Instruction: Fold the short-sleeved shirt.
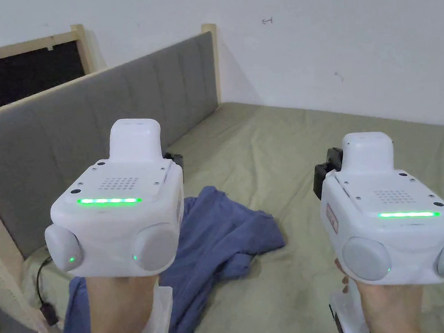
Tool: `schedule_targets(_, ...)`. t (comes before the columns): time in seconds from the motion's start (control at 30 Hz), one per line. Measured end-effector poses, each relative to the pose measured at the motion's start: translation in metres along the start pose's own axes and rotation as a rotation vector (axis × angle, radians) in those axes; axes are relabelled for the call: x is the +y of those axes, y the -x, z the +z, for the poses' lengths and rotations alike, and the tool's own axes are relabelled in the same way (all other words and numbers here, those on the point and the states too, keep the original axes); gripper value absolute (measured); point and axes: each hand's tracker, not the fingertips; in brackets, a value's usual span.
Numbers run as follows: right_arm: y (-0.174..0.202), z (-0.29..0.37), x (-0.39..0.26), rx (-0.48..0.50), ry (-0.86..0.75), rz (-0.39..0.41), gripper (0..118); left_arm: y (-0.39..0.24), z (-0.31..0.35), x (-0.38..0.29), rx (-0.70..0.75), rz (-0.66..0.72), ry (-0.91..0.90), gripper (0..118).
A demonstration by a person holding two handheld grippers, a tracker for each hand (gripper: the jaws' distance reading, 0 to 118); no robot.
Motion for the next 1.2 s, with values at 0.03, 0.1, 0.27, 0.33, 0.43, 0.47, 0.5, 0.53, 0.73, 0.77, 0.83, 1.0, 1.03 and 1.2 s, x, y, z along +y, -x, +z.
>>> schedule_targets(0.03, 0.006, -0.001, -0.002, 0.021, -0.004, 0.0, 0, 0.007, -0.003, -0.002, 0.014, 0.0, 0.01, 0)
schedule_targets(0.1, 0.014, -0.003, -0.005, 0.057, 0.013, 0.004, 0, 0.015, -0.007, -0.006, 0.024, 0.001, 0.028, 0)
schedule_targets(0.27, 0.019, -0.009, -0.014, 0.092, 0.074, 0.003, 0, 0.015, -0.026, -0.021, 0.015, 0.002, 0.105, 0)
schedule_targets(0.33, 0.017, -0.01, -0.018, 0.088, 0.08, 0.007, 0, 0.01, -0.039, -0.031, -0.008, 0.004, 0.156, 0)
schedule_targets(0.43, 0.01, -0.013, -0.021, 0.08, 0.101, 0.006, 0, 0.001, -0.069, -0.052, -0.023, -0.007, 0.262, 0)
schedule_targets(0.47, 0.008, -0.015, -0.023, 0.079, 0.114, -0.001, 0, -0.002, -0.084, -0.06, -0.043, -0.02, 0.322, 0)
schedule_targets(0.5, 0.006, -0.017, -0.025, 0.077, 0.126, -0.008, 0, -0.004, -0.097, -0.068, -0.073, -0.021, 0.367, 0)
schedule_targets(0.53, 0.004, -0.019, -0.028, 0.074, 0.137, -0.013, 0, -0.007, -0.11, -0.078, -0.076, -0.013, 0.389, 0)
schedule_targets(0.73, -0.008, -0.036, -0.05, 0.029, 0.209, 0.002, 0, -0.019, -0.185, -0.135, -0.141, 0.0, 0.683, 78)
schedule_targets(0.77, -0.011, -0.04, -0.054, 0.025, 0.218, -0.001, 0, -0.021, -0.194, -0.144, -0.155, 0.004, 0.701, 95)
schedule_targets(0.83, -0.017, -0.05, -0.061, 0.015, 0.25, -0.014, 0, -0.027, -0.209, -0.162, -0.15, 0.0, 0.757, 117)
schedule_targets(1.0, -0.029, -0.075, -0.084, -0.008, 0.333, -0.039, 0, -0.045, -0.248, -0.211, -0.192, 0.034, 0.927, 118)
schedule_targets(1.03, -0.032, -0.078, -0.089, -0.009, 0.351, -0.045, 0, -0.048, -0.254, -0.222, -0.202, 0.038, 0.969, 118)
schedule_targets(1.2, -0.041, -0.089, -0.106, -0.025, 0.408, -0.069, 0, -0.053, -0.252, -0.228, -0.211, 0.045, 0.968, 118)
